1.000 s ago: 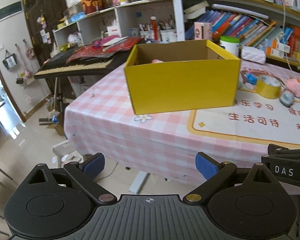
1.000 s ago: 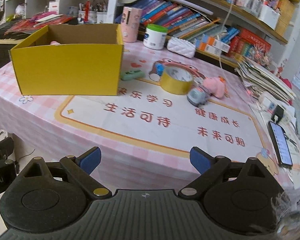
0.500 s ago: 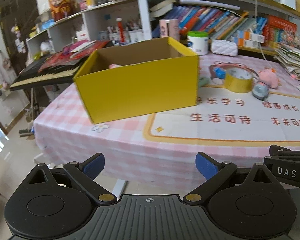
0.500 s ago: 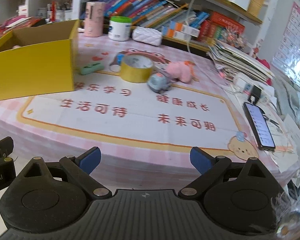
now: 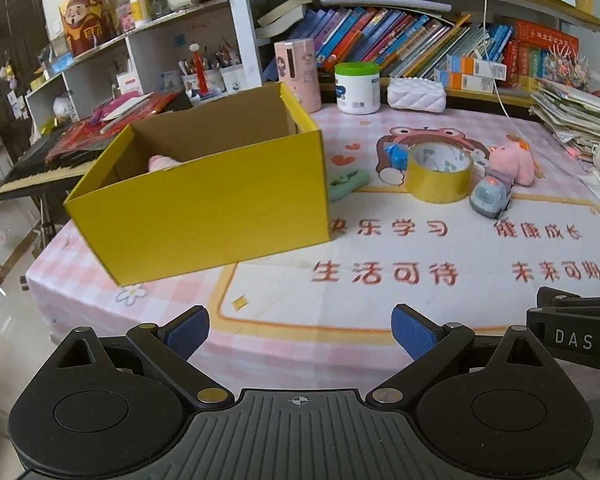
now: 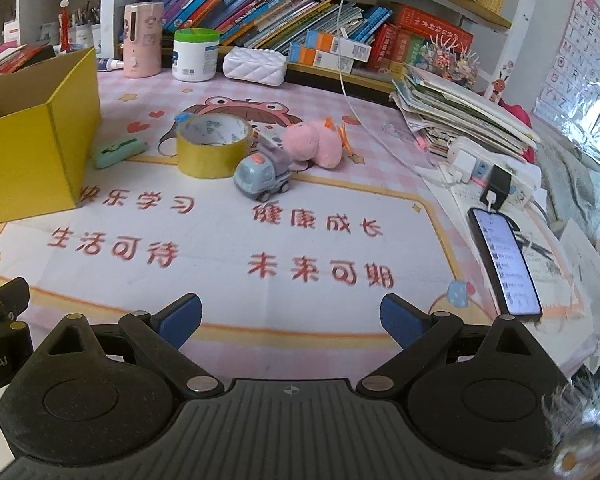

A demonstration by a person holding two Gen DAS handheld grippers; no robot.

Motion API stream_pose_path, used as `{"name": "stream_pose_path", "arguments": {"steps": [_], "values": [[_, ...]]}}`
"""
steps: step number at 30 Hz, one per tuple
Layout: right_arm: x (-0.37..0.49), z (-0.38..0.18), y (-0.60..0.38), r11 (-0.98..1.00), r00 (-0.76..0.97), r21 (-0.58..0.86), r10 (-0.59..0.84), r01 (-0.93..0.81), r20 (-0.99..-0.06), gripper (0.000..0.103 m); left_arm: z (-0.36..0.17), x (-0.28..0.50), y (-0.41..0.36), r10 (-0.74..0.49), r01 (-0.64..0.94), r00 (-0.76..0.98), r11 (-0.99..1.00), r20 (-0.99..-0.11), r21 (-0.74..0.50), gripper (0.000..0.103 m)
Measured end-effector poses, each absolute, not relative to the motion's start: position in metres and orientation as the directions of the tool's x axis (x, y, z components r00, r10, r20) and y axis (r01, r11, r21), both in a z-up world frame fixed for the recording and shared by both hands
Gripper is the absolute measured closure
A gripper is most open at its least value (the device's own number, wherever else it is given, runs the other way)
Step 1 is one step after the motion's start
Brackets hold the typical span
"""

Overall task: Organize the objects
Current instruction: 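Withdraw both tools from the box back toward the table, then grasp the blue toy truck with the right gripper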

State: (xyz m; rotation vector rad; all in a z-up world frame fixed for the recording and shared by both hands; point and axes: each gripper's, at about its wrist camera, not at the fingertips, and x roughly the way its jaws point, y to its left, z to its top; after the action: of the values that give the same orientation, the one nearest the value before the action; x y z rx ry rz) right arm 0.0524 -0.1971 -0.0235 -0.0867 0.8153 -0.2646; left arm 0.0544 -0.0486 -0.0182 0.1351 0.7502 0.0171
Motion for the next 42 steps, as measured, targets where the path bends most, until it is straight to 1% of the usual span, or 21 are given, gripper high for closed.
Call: {"name": "stream_pose_path", "arguments": {"steps": [7, 16, 24, 26, 28, 32, 42], "values": [[0.082, -0.023, -0.226, 0.97, 0.659, -0.168, -0.243, 0.175, -0.712, 0.007, -0.021, 0.079, -0.073, 0.073, 0.013, 0.724, 0.993, -0.686, 0.119, 0.004], [0.116, -0.022, -0.262, 0.987, 0.687, -0.109, -0.161, 0.119, -0.709, 0.009, -0.023, 0.107, -0.106, 0.072, 0.003, 0.724, 0.994, -0.686, 0.108, 0.004], [0.143, -0.024, -0.281, 0.995, 0.694, -0.066, -0.096, 0.07, -0.714, 0.009, -0.023, 0.125, -0.12, 0.091, -0.035, 0.717, 0.995, -0.691, 0.094, 0.003], [0.149, -0.025, -0.283, 0.997, 0.696, -0.052, -0.074, 0.052, -0.714, 0.011, -0.023, 0.128, -0.122, 0.097, -0.047, 0.717, 0.995, -0.691, 0.091, 0.003], [0.155, -0.026, -0.285, 0.999, 0.698, -0.038, -0.051, 0.034, -0.715, 0.016, -0.023, 0.131, -0.122, 0.103, -0.06, 0.717, 0.994, -0.689, 0.086, 0.001], [0.168, -0.03, -0.286, 1.0, 0.694, -0.017, -0.01, -0.004, -0.72, 0.023, -0.024, 0.139, -0.122, 0.113, -0.084, 0.711, 0.994, -0.695, 0.076, 0.001], [0.204, -0.044, -0.28, 0.994, 0.678, 0.045, 0.1, -0.099, -0.728, 0.024, -0.032, 0.152, -0.123, 0.161, -0.101, 0.679, 0.987, -0.716, 0.126, 0.001]]}}
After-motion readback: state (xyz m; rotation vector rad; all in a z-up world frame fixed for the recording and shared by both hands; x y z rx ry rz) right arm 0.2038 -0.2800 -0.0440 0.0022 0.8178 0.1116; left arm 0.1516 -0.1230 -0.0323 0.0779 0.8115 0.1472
